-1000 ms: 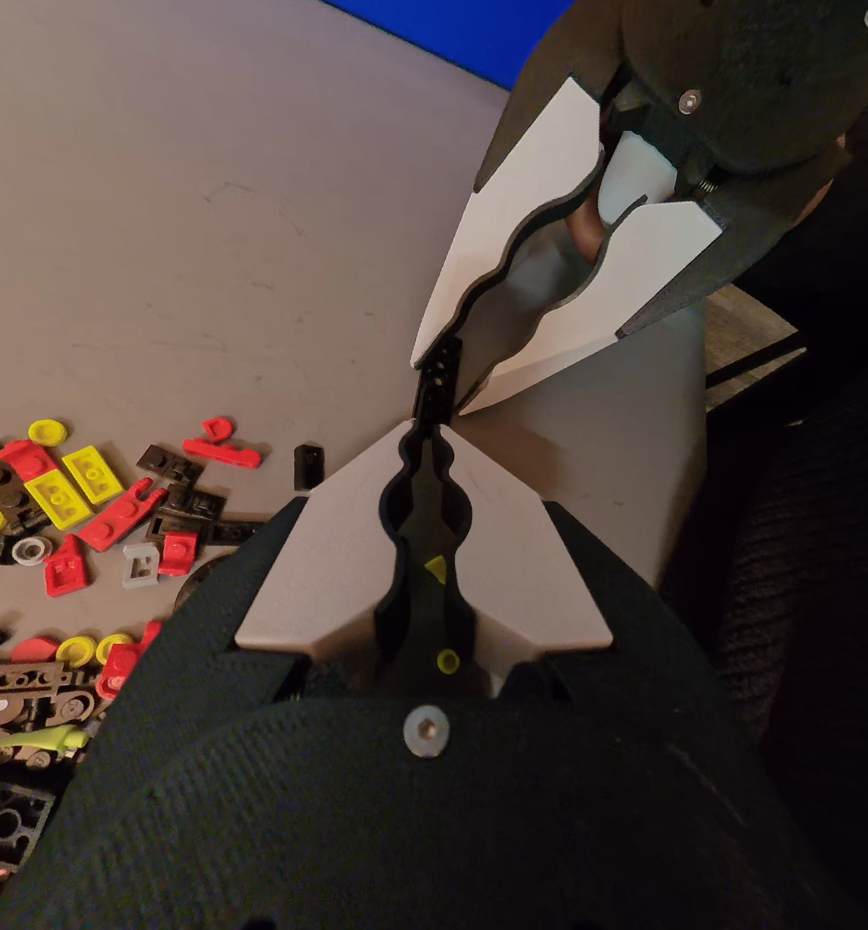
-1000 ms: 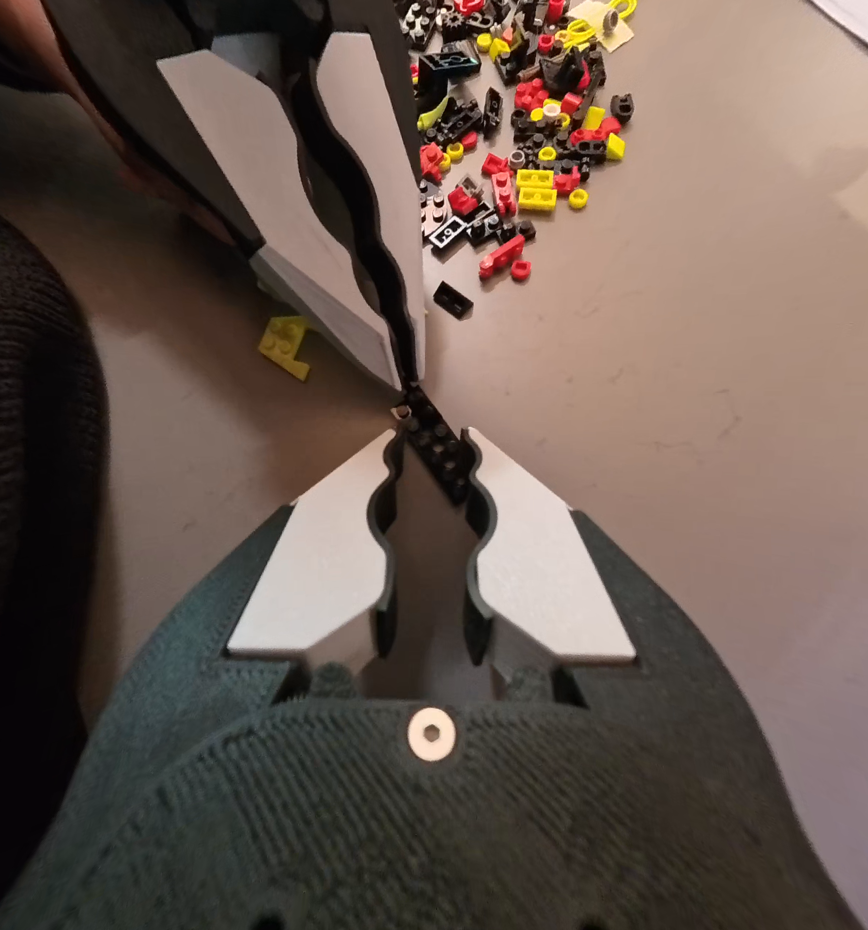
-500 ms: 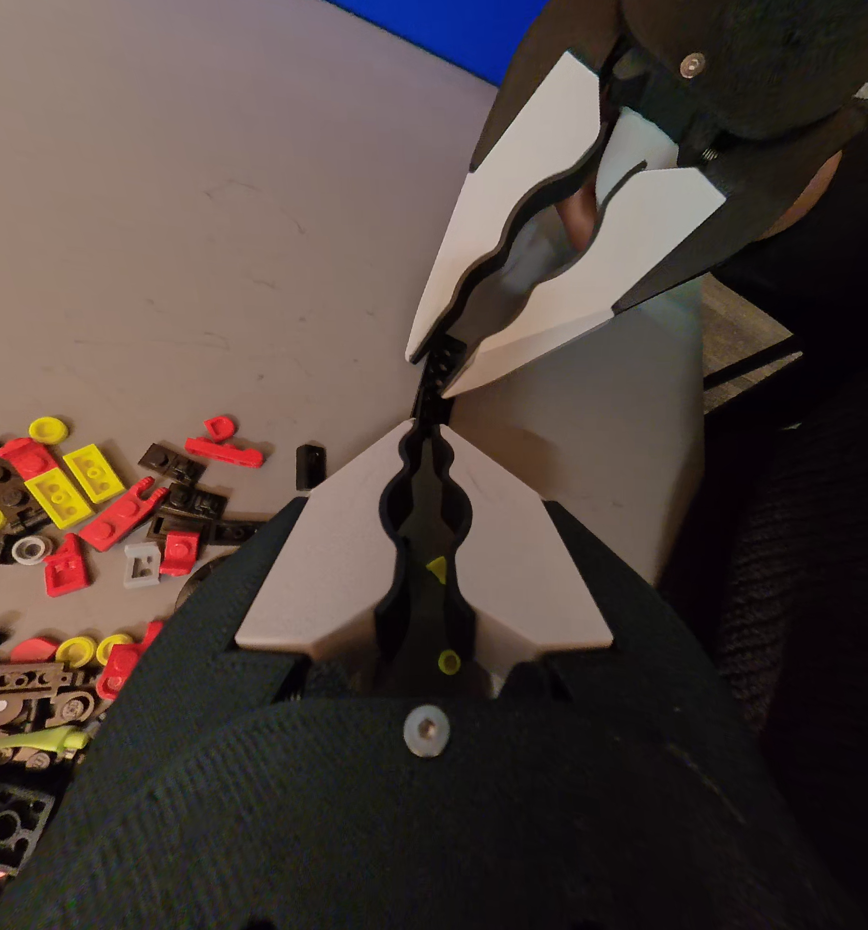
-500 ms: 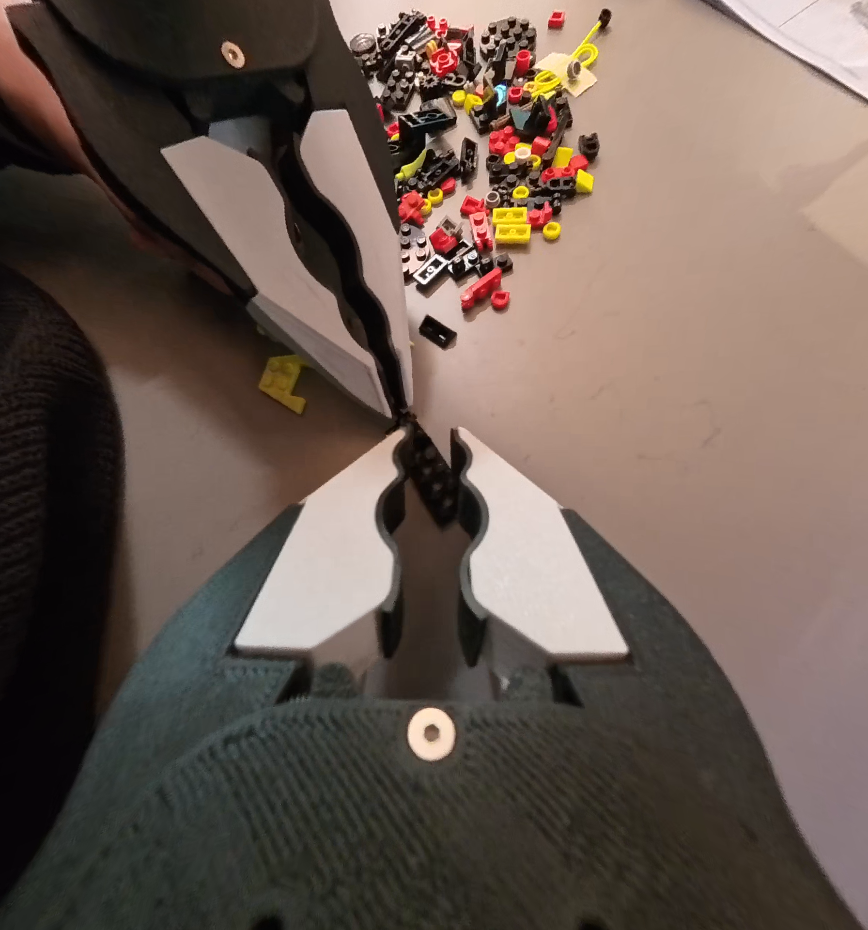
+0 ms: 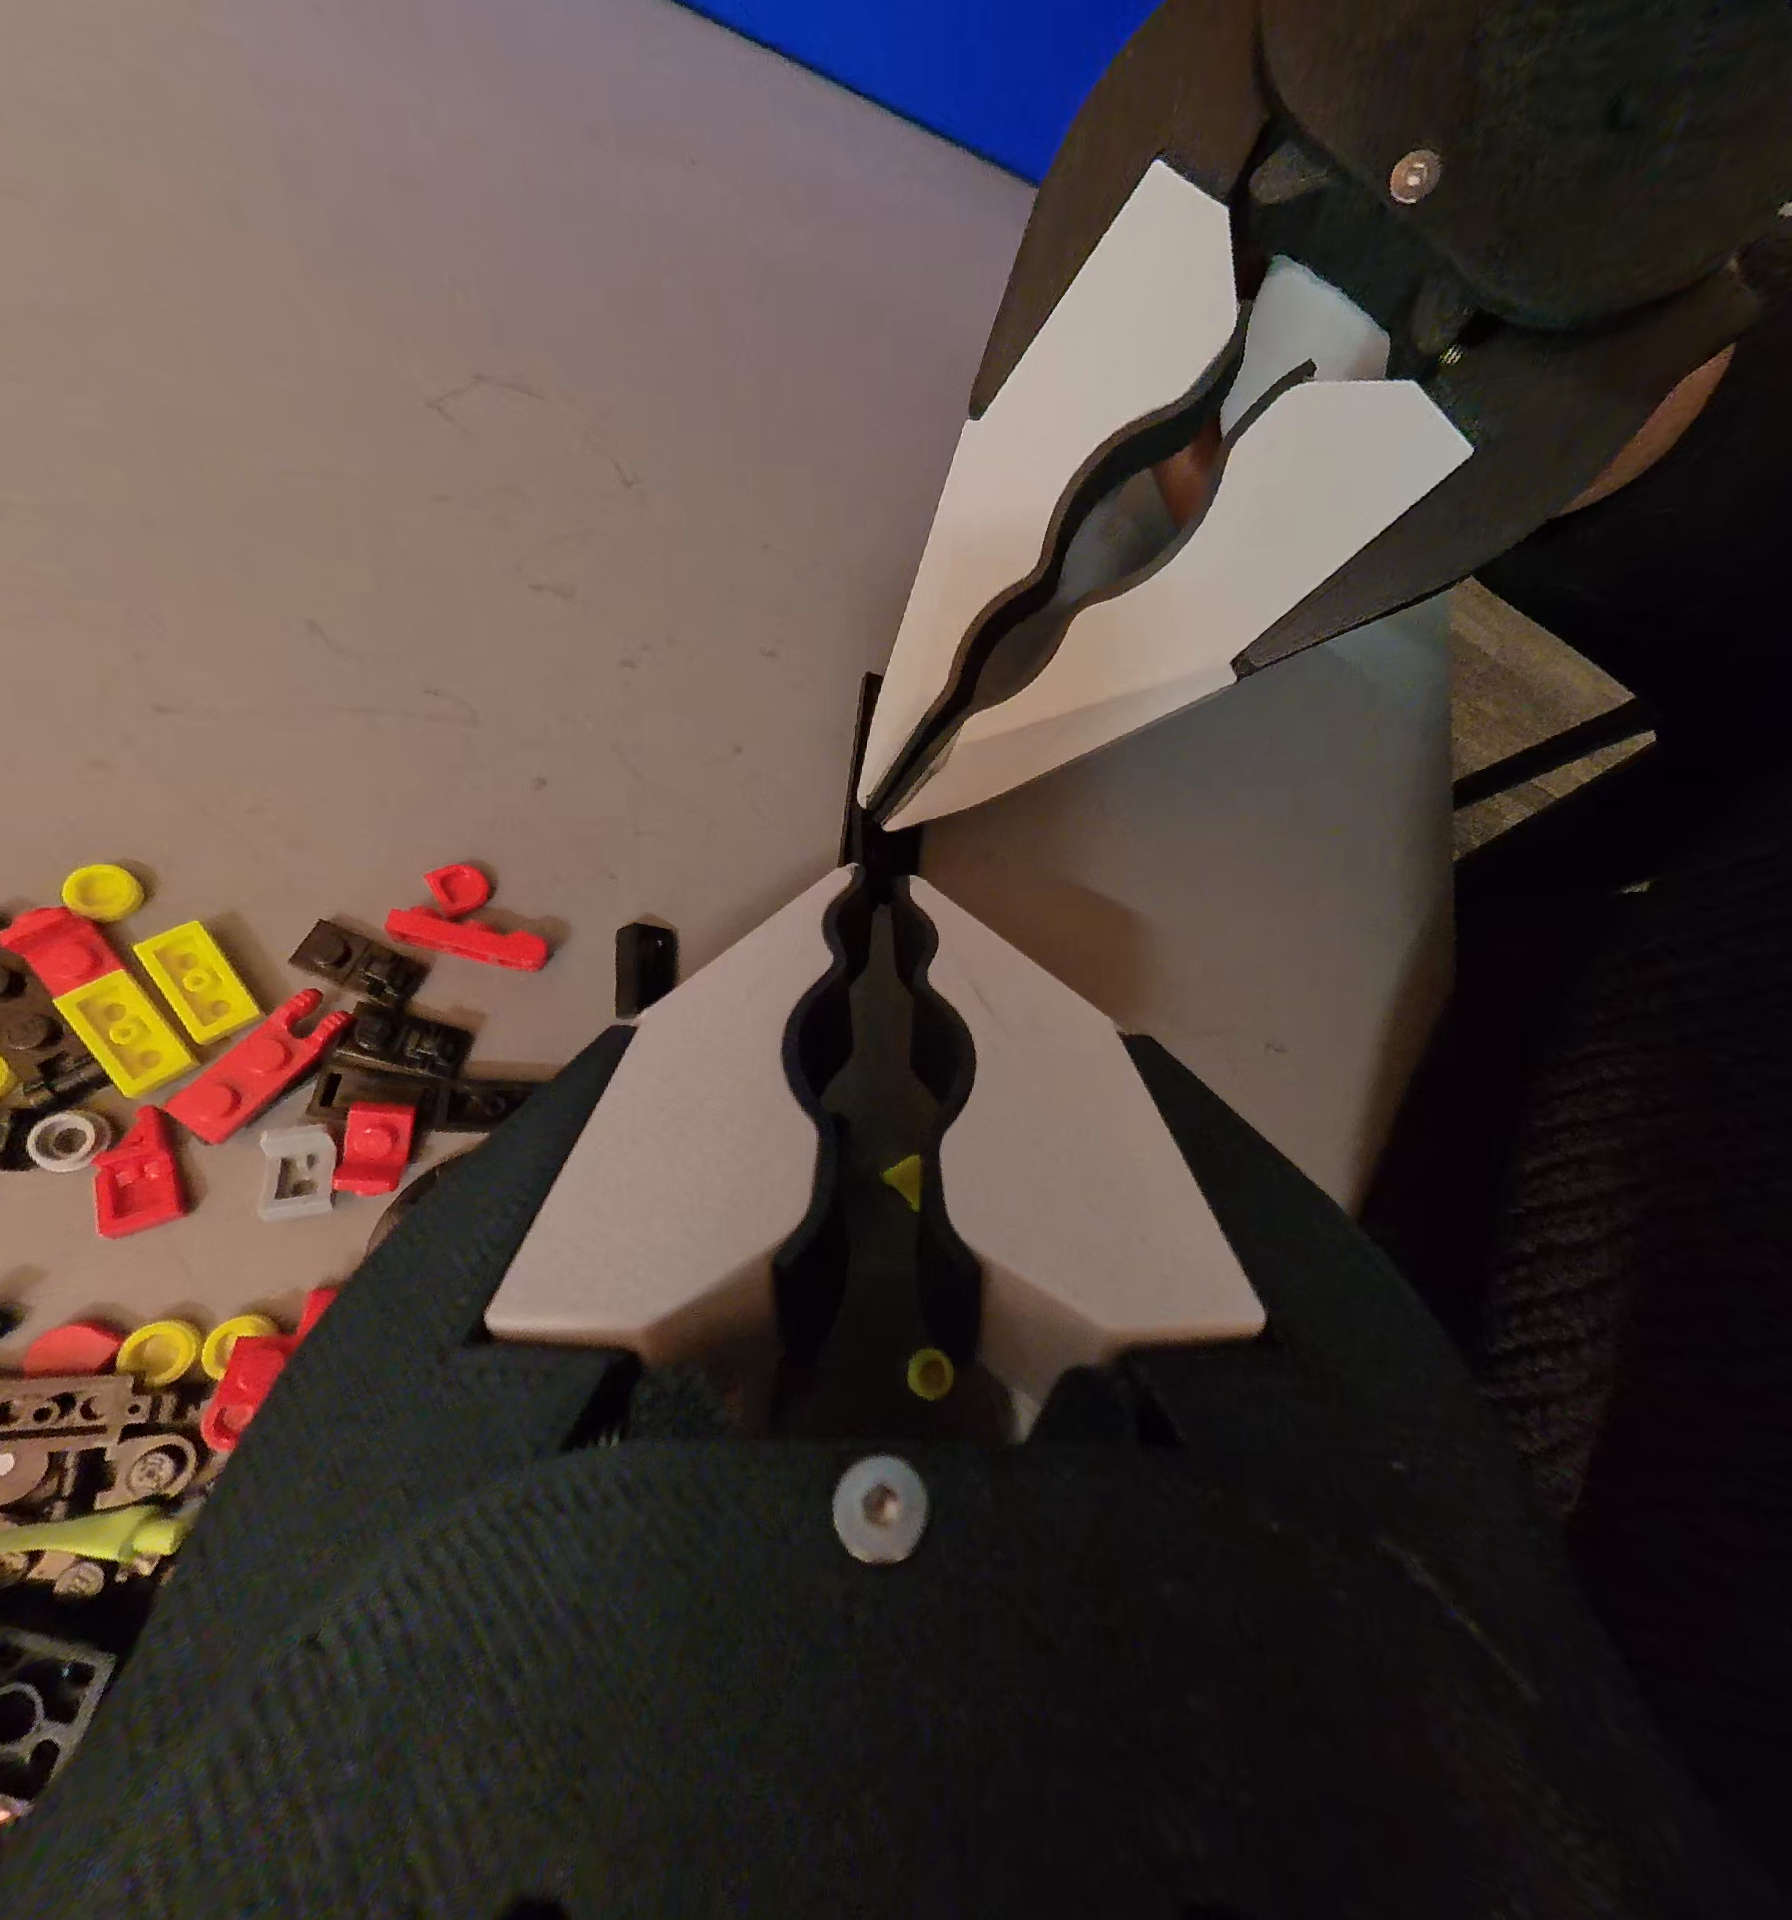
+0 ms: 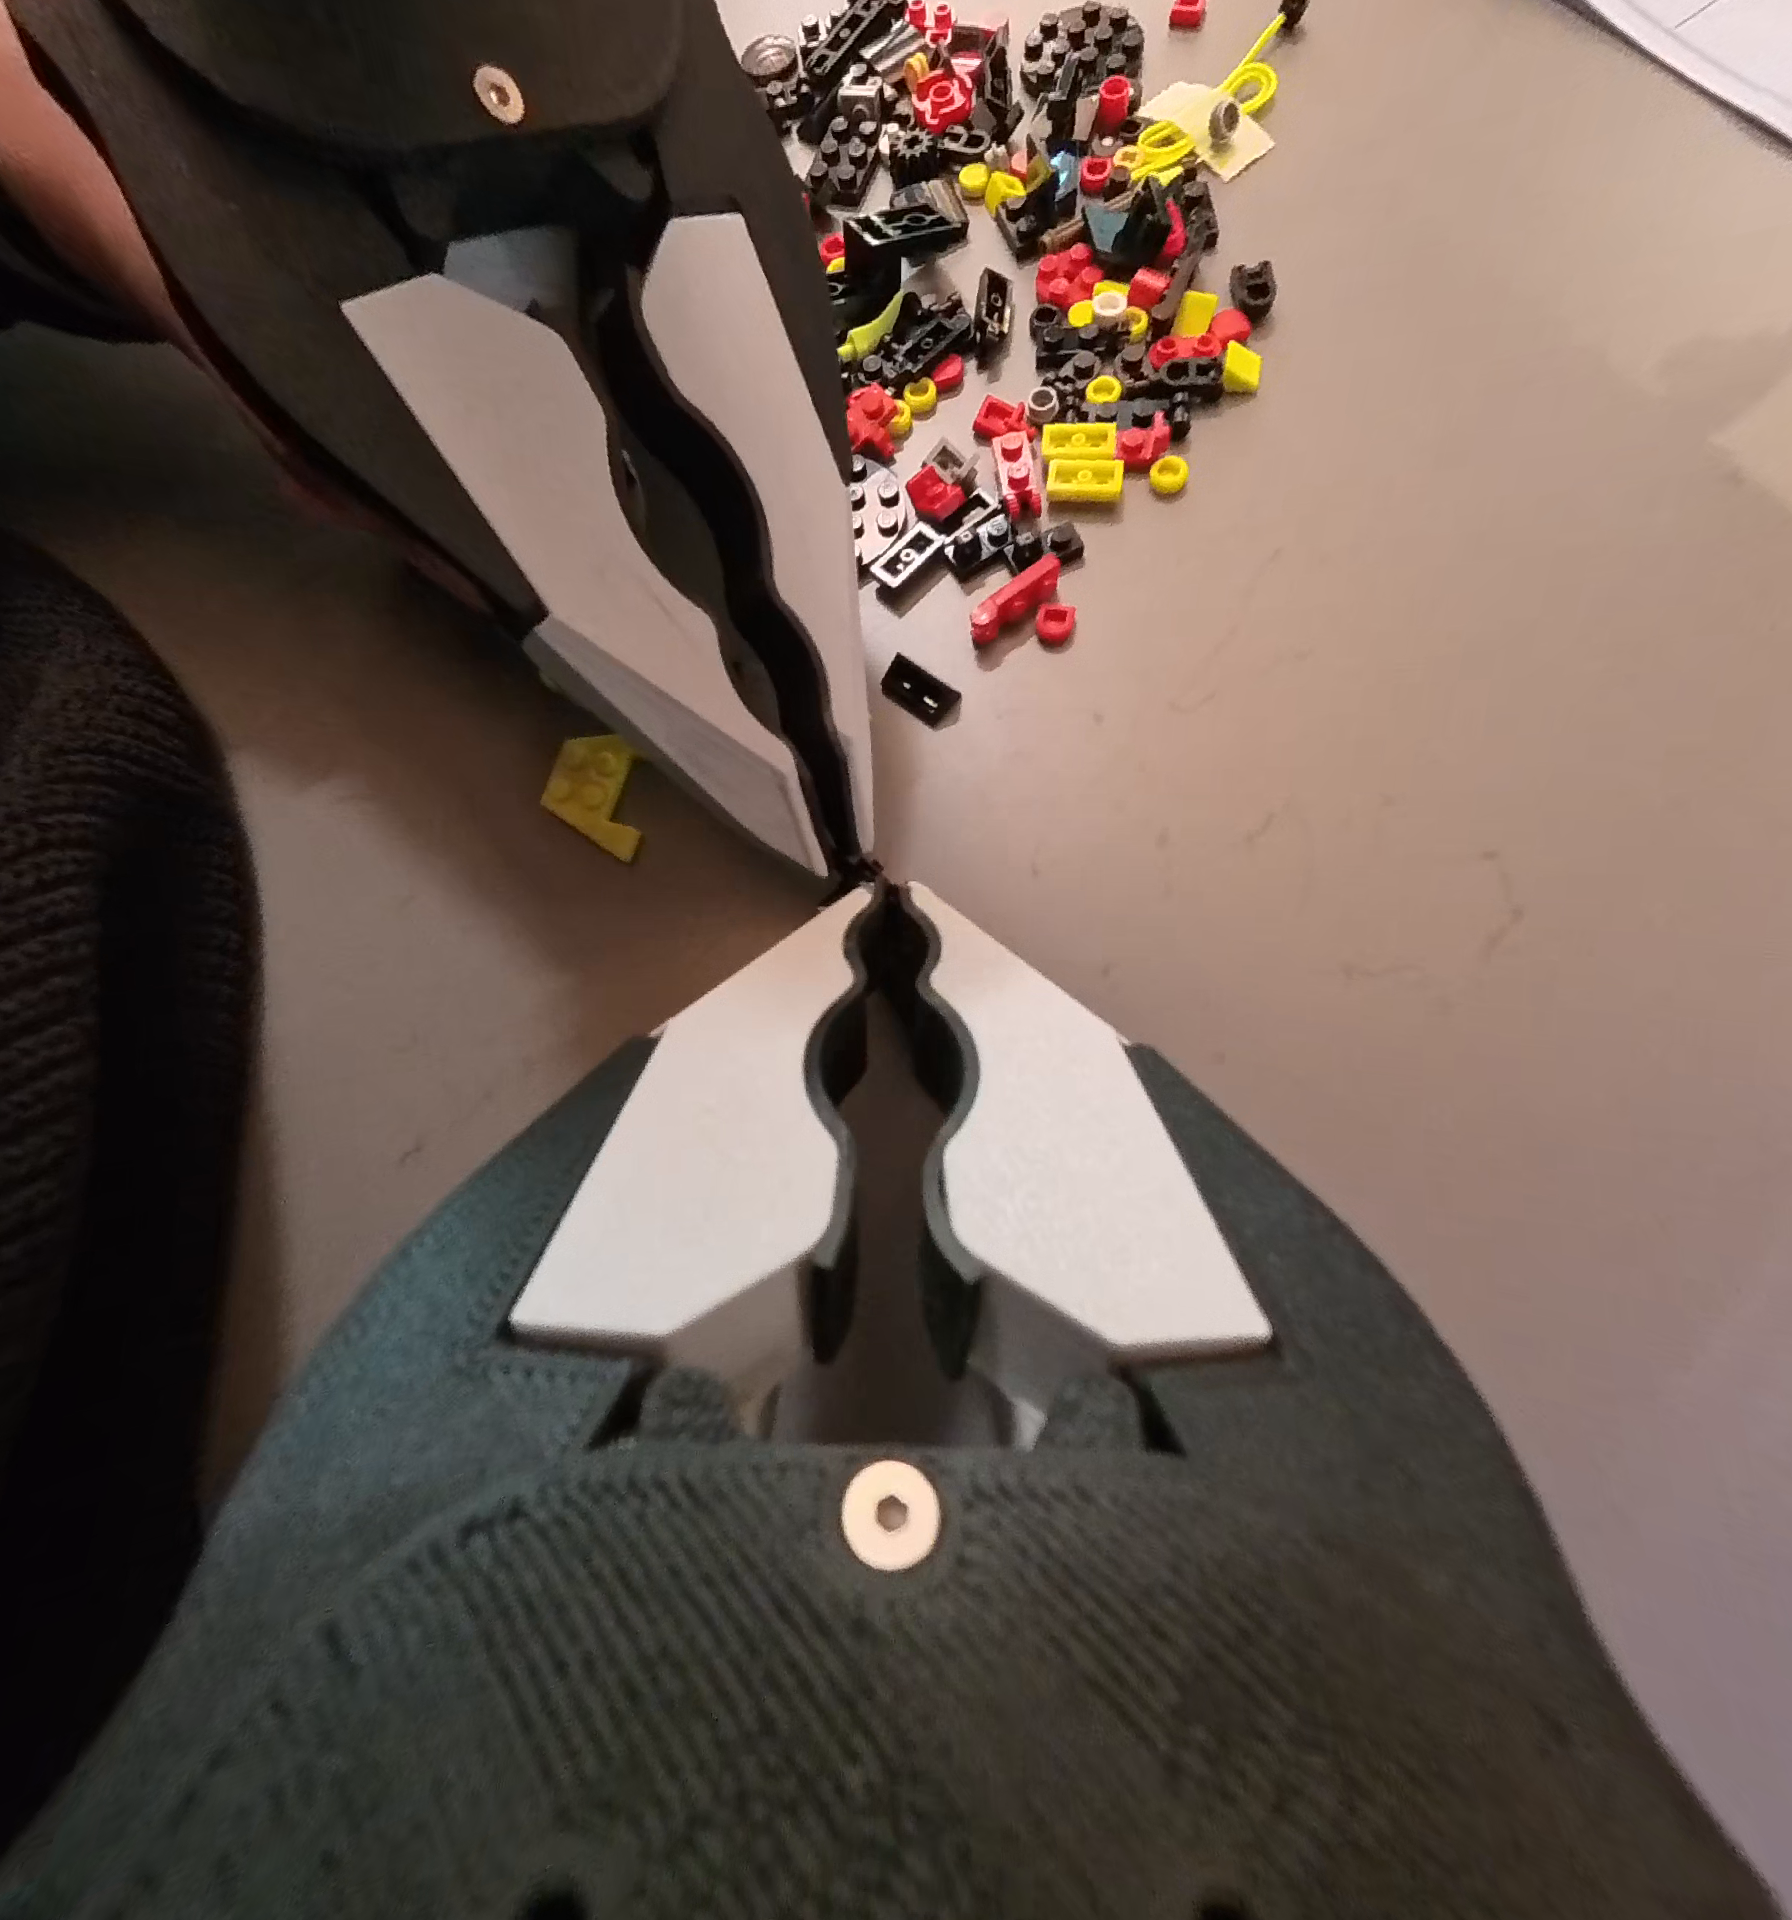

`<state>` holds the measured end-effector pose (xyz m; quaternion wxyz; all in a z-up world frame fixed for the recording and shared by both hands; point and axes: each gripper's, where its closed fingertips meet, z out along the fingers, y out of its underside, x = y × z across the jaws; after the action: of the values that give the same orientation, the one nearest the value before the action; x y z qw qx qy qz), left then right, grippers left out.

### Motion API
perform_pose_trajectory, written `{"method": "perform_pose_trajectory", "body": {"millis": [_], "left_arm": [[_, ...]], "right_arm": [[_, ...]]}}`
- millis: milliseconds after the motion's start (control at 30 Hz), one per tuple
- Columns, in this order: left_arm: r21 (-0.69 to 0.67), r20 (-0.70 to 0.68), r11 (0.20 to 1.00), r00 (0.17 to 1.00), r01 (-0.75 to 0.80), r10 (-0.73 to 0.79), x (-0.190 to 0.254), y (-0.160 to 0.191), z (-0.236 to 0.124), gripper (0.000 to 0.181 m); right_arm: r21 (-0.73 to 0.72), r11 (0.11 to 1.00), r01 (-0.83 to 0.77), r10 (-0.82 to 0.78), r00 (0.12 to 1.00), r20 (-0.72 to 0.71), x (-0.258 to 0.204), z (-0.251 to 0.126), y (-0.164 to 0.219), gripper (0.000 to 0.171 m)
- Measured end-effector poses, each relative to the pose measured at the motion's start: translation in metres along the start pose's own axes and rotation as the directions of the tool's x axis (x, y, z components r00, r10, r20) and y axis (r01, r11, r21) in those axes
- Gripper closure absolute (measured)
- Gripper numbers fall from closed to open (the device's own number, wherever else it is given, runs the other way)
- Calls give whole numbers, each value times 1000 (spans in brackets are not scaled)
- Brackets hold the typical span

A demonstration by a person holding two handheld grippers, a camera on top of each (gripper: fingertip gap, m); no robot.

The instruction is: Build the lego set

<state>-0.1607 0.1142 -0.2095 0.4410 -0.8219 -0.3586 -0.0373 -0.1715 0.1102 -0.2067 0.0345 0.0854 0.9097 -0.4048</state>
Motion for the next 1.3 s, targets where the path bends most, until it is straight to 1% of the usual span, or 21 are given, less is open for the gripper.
{"method": "perform_pose_trajectory", "body": {"millis": [367,500,733,800,900,1000,1067,1133,1200,1300], "left_arm": [[-9,-3,999,999,47,-47,-2,0,0,179],[-7,19,999,999,34,-34,-5,-1,0,178],[-11,17,999,999,40,-40,-6,-1,0,178],[-11,35,1000,999,30,-29,-8,-1,0,178],[-12,47,1000,999,19,-18,-9,-2,0,177],[-14,48,1000,999,11,-10,-9,-2,0,177],[-16,36,1000,999,22,-21,-8,-1,0,178],[-18,38,999,999,28,-27,-9,0,0,179],[-18,51,1000,998,24,-23,-12,0,-1,179],[-13,44,1000,999,26,-25,-11,-1,-1,180]], "right_arm": [[-93,994,-54,56,998,29,-6,5,-1,171],[-110,994,-23,22,1000,-14,-1,5,-1,171],[-101,971,-215,220,975,42,-1,6,-2,171],[-105,963,-247,251,967,36,0,6,-3,171],[-106,962,-252,256,966,26,2,7,-4,171],[-74,968,-242,245,968,46,1,7,-4,171],[-51,957,-287,291,950,111,-2,4,-6,170],[9,949,-316,311,938,150,1,-5,-15,167],[59,955,-291,283,953,111,10,-11,-20,167],[17,976,-217,215,975,54,12,-7,-12,167]]}}
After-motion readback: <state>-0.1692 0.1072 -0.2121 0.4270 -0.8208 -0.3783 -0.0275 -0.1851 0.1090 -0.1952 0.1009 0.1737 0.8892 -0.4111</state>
